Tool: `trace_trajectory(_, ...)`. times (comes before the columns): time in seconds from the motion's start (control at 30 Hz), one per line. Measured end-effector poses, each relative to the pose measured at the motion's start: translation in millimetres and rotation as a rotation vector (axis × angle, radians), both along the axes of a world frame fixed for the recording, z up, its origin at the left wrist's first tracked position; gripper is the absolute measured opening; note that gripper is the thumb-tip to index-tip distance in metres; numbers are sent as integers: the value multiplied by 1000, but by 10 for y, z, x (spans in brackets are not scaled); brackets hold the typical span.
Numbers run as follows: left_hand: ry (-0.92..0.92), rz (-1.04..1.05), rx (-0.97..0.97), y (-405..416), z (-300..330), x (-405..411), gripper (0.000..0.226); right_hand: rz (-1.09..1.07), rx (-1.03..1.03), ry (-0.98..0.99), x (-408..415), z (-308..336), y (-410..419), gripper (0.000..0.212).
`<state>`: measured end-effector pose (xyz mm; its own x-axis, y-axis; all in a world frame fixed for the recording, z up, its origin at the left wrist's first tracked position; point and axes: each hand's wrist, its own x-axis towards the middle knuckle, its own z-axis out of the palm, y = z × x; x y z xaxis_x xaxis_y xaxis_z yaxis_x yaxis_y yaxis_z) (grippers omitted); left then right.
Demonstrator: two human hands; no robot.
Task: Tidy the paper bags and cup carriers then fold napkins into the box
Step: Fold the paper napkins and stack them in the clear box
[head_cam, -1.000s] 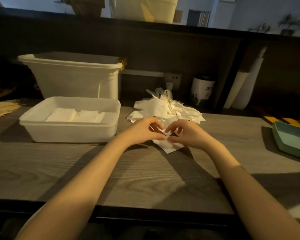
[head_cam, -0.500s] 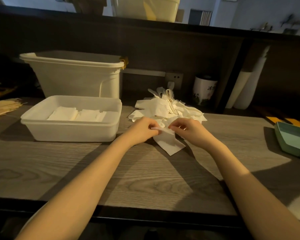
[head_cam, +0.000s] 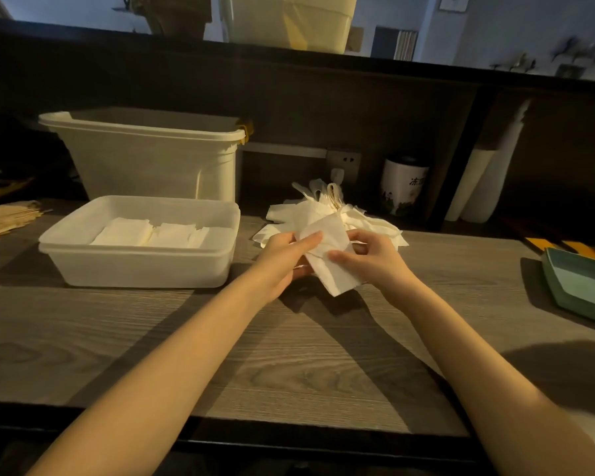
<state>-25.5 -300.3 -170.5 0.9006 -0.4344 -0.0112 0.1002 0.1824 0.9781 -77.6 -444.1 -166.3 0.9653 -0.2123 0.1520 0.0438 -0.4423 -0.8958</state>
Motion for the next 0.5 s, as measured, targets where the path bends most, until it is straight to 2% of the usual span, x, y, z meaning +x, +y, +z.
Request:
trace_trajectory(0.07, 24, -61, -26, -6, 3, -33, 15, -32, 85, -14, 13, -18, 20, 37)
trace_trajectory(0.2, -4, -65, 61, -37, -42, -82, 36, -52, 159, 9, 37, -70, 68, 45)
trace_trajectory(0.27, 20, -52, 42, -47, -53, -82, 34, -48, 172, 9, 38, -86, 83, 52)
trace_trajectory(0.33, 90, -54, -24, -44, -34, -73, 24, -63, 176, -30, 30, -69, 102, 54)
trace_trajectory(0.4, 166, -40, -82, -31, -5, -48, 11, -116, 10, -163, 19, -41, 104, 48)
trace_trajectory(0.5, 231, -26, -171, -10, 14, -13, 20, -123, -272, -365, 0, 25, 74, 33)
